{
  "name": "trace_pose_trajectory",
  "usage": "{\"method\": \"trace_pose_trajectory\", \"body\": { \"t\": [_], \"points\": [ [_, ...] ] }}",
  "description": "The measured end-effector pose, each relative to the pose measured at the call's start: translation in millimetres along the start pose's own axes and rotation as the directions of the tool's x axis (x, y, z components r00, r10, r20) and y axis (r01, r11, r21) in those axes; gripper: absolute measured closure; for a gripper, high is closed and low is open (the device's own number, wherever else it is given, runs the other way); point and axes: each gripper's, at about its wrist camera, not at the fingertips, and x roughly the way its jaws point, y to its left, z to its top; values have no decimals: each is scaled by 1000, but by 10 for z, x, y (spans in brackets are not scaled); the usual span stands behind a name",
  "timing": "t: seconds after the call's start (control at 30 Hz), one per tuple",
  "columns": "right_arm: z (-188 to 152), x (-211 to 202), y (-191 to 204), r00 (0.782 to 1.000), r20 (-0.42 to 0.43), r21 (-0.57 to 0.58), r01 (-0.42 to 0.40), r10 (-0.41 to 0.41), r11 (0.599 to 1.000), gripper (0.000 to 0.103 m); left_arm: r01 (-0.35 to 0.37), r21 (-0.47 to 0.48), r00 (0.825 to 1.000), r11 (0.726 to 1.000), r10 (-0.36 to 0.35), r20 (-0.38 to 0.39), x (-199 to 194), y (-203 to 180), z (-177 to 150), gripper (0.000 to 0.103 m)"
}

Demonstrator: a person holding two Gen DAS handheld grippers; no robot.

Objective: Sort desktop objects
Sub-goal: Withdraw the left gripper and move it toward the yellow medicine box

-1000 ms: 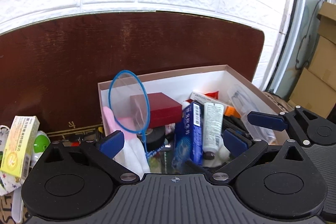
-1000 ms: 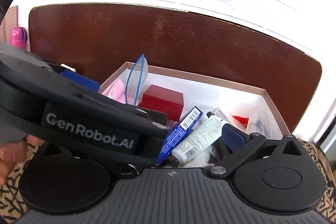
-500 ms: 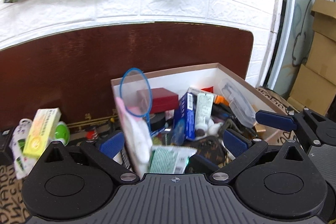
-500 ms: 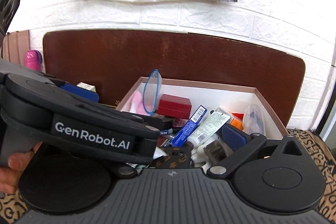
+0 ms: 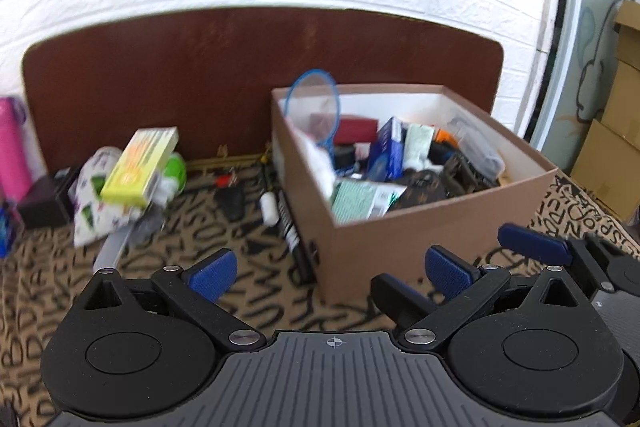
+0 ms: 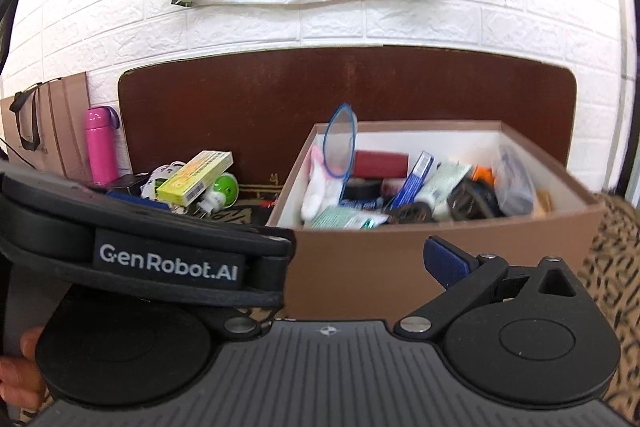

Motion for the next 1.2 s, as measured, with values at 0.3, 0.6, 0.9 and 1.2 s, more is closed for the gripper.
{"method": "trace_pose_trajectory", "body": {
  "t": [0.3,0.6,0.9,1.2],
  "points": [
    [-247,-69,292,1000,-6,30,-12,12,999,0,-64,-19,998,998,63,-27,-147,213,-257,0],
    [-382,-75,754,1000,-3,-62,-22,22,998,0,-130,-77,990,988,125,-70,-245,547,-435,0],
    [-435,-5,941,998,-35,-83,-47,44,995,0,-152,-94,985,984,143,-97,-254,689,-507,0],
    [-433,83,1019,997,-60,-104,-51,45,993,0,-154,-123,983,981,139,-123,-189,816,-532,0]
  ]
}}
